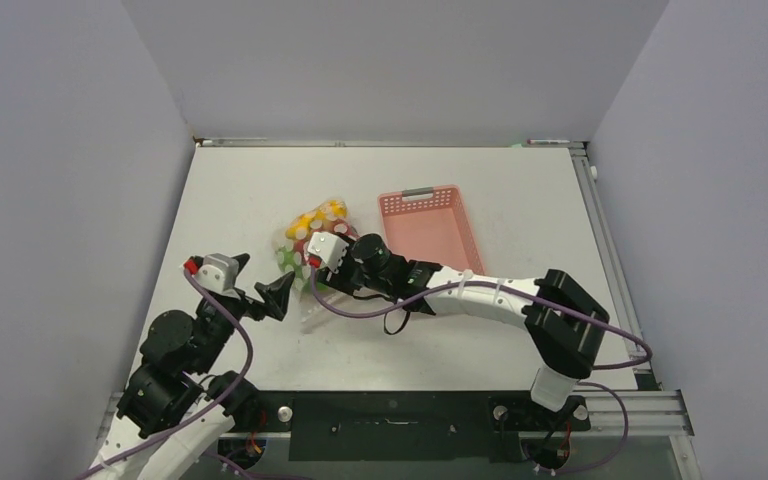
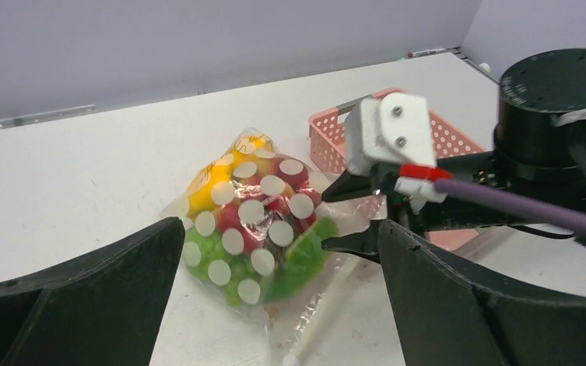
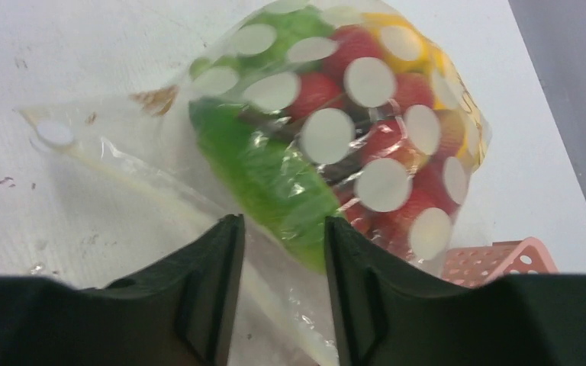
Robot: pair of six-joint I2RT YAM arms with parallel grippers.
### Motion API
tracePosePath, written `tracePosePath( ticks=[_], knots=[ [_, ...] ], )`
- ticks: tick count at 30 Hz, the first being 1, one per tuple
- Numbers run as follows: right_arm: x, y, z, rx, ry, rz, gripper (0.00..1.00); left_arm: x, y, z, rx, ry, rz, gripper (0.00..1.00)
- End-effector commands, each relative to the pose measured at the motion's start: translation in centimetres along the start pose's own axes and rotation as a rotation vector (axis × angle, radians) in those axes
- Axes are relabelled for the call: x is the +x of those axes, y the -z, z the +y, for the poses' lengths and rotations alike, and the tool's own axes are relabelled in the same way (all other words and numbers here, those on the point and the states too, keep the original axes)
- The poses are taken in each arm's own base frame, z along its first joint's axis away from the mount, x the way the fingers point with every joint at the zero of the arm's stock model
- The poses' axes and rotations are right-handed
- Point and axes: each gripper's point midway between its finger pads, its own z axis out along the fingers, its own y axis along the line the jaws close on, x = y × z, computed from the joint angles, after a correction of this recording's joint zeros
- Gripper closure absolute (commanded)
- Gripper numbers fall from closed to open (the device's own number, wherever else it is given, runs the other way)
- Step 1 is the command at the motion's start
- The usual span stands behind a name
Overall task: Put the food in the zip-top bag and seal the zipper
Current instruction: Place the zipper food storage bag at the center of the board, then reset both arms
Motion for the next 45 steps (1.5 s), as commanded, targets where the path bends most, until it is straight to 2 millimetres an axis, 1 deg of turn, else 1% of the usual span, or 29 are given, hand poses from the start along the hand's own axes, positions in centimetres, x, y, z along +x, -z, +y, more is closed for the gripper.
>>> tracePosePath(
  ticks=[1, 4, 8, 9, 14, 18, 21, 25, 28, 31, 34, 37, 41, 45],
  knots=[
    [-5.9, 3.1, -1.6, 0.049, -0.080, -0.200, 0.45, -1.3, -0.7, -0.2, 0.005, 0.024, -0.042, 0.04],
    [-6.8, 4.8, -2.2, 0.078, -0.110, -0.239, 0.36, -1.0, -0.9, -0.1, -0.002, 0.022, -0.029, 0.04],
    [-7.7, 7.3, -3.2, 0.115, -0.154, -0.282, 0.31, -0.6, -1.4, -0.2, 0.000, 0.020, -0.006, 0.04],
    [-8.1, 8.1, -3.7, 0.127, -0.165, -0.298, 0.29, -0.4, -1.5, -0.2, 0.001, 0.019, 0.001, 0.04],
    [-7.9, 10.9, -5.6, 0.186, -0.242, -0.326, 0.24, 0.2, -2.2, -0.4, 0.007, 0.021, 0.025, 0.04],
    [-7.2, 13.4, -7.2, 0.274, -0.292, -0.319, 0.18, 0.7, -2.7, -0.2, -0.007, 0.027, 0.047, 0.04],
    [-6.3, 14.8, -7.8, 0.304, -0.318, -0.300, 0.12, 1.3, -3.1, -0.1, -0.019, 0.037, 0.064, 0.04],
    [-5.0, 16.4, -8.3, 0.342, -0.338, -0.277, 0.01, 1.9, -3.8, 0.2, -0.043, 0.054, 0.095, 0.04],
    [-3.9, 17.7, -8.6, 0.374, -0.349, -0.237, 0.10, 2.6, -4.3, 0.3, -0.051, 0.070, 0.122, 0.04],
    [-2.7, 19.4, -10.0, 0.474, -0.394, -0.204, 0.10, 3.2, -4.9, 0.7, -0.078, 0.081, 0.158, 0.04],
    [-0.4, 21.7, -11.6, 0.619, -0.449, -0.125, 0.10, 4.2, -5.4, 1.2, -0.111, 0.086, 0.208, 0.04],
    [1.5, 24.3, -13.1, 0.782, -0.507, -0.068, 0.10, 5.3, -5.9, 1.1, -0.112, 0.082, 0.268, 0.04],
    [2.8, 26.6, -13.6, 0.867, -0.531, -0.036, 0.10, 6.5, -6.4, 1.0, -0.114, 0.075, 0.343, 0.04],
    [3.7, 29.1, -14.4, 0.984, -0.579, -0.055, 0.10, 7.4, -6.8, 1.1, -0.119, 0.074, 0.391, 0.04]
  ],
)
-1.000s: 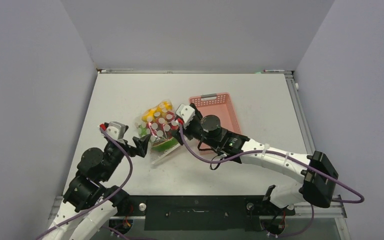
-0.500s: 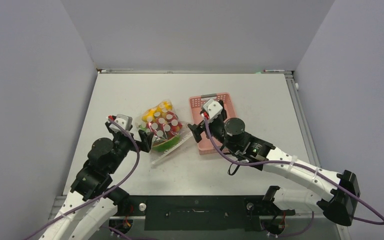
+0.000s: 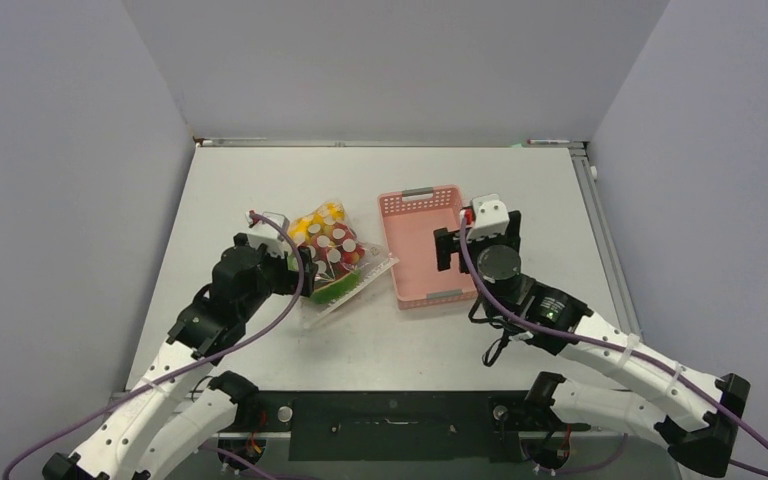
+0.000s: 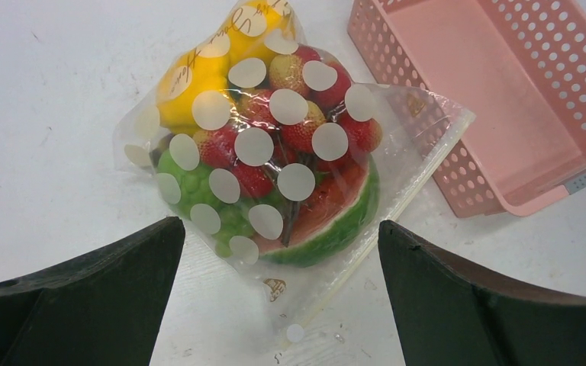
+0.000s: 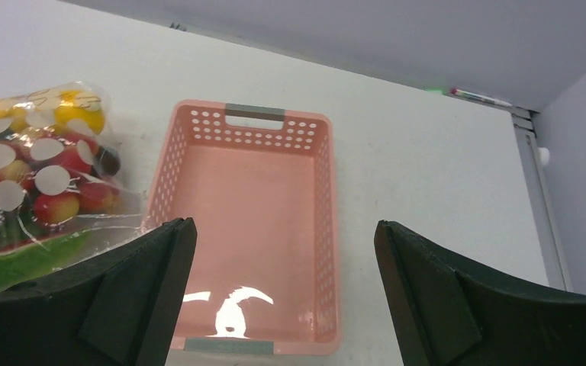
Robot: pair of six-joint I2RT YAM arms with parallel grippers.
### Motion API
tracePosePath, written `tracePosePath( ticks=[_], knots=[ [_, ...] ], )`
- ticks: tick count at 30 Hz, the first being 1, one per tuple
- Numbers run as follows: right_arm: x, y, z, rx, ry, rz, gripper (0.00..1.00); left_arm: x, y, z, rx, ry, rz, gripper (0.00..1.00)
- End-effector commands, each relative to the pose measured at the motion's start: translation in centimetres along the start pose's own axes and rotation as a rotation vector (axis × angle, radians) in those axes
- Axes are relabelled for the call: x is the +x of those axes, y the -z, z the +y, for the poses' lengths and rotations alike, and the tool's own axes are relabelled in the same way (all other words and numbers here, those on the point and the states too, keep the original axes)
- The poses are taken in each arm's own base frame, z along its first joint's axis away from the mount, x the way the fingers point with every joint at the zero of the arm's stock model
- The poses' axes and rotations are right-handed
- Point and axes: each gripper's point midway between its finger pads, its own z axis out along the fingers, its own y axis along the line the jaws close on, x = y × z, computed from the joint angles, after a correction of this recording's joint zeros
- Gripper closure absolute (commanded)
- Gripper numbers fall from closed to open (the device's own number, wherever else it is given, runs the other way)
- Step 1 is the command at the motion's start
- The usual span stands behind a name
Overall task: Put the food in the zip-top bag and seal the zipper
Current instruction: Reset both arms
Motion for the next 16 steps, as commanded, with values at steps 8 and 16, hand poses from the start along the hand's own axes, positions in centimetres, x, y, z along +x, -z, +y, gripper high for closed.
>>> tracePosePath(
  ticks=[8, 16],
  knots=[
    [-0.3, 1.9, -5.8, 0.284, -0.117, -0.047, 0.10, -1.8, -0.3, -0.8, 0.039, 0.023, 0.010, 0.04],
    [-0.2, 1.6, -5.5, 0.281, -0.111, -0.045, 0.10, -2.1, 0.0, -0.7, 0.040, 0.022, -0.004, 0.04]
  ],
)
